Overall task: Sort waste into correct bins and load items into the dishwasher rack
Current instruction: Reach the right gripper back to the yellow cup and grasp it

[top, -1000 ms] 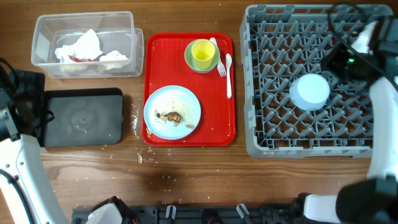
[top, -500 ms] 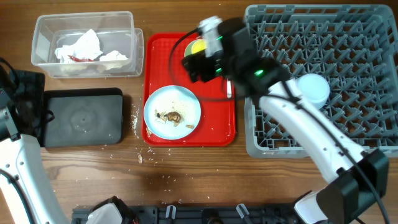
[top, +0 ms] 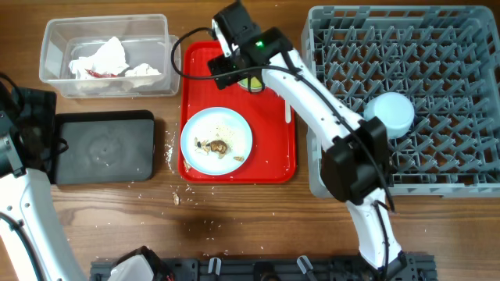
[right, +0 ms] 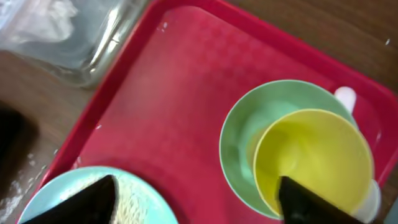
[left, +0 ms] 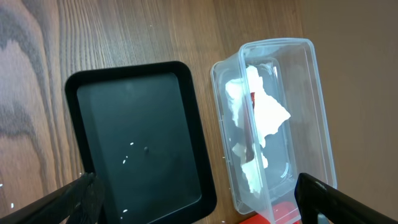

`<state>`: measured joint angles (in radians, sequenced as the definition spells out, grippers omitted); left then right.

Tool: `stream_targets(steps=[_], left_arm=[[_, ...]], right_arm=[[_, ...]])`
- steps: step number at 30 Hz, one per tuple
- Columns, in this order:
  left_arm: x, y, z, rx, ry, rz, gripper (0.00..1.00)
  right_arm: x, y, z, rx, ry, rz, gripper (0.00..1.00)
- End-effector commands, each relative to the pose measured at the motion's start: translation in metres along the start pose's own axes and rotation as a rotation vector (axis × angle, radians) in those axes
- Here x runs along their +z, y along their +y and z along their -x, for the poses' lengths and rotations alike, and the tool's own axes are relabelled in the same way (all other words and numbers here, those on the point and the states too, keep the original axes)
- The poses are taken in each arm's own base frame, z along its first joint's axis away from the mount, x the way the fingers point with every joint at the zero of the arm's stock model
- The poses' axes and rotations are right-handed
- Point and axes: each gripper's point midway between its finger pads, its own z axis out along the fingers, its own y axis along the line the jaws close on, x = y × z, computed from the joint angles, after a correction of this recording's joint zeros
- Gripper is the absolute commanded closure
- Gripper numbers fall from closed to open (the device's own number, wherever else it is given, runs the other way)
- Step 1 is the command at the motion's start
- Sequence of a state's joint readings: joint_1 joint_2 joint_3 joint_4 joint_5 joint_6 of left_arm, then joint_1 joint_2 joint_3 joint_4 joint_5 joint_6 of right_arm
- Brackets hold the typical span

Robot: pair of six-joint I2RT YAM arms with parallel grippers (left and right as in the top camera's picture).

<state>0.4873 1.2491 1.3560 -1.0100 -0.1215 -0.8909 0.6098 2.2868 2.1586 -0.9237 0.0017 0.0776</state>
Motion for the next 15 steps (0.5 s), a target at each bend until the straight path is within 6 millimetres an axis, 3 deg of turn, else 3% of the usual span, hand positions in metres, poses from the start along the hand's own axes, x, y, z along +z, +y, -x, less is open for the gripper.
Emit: stream_targets(steps=[1, 7, 15], left_arm=[[0.0, 0.002, 0.002, 0.015, -0.006, 0.003, 0.0], [0.0, 0.002, 0.002, 0.015, -0.006, 0.003, 0.0], [0.0, 0.002, 0.002, 0.015, -0.006, 0.003, 0.0]], right_arm=[[0.018, -0.013, 0.004, 0.021, -0.01, -0.068, 0.29], [0.039, -0.034, 0.001, 0.059, -0.013, -0.179, 0.39], [0.051, -0.047, -0.006, 0.071, 0.008, -0.219, 0.63]])
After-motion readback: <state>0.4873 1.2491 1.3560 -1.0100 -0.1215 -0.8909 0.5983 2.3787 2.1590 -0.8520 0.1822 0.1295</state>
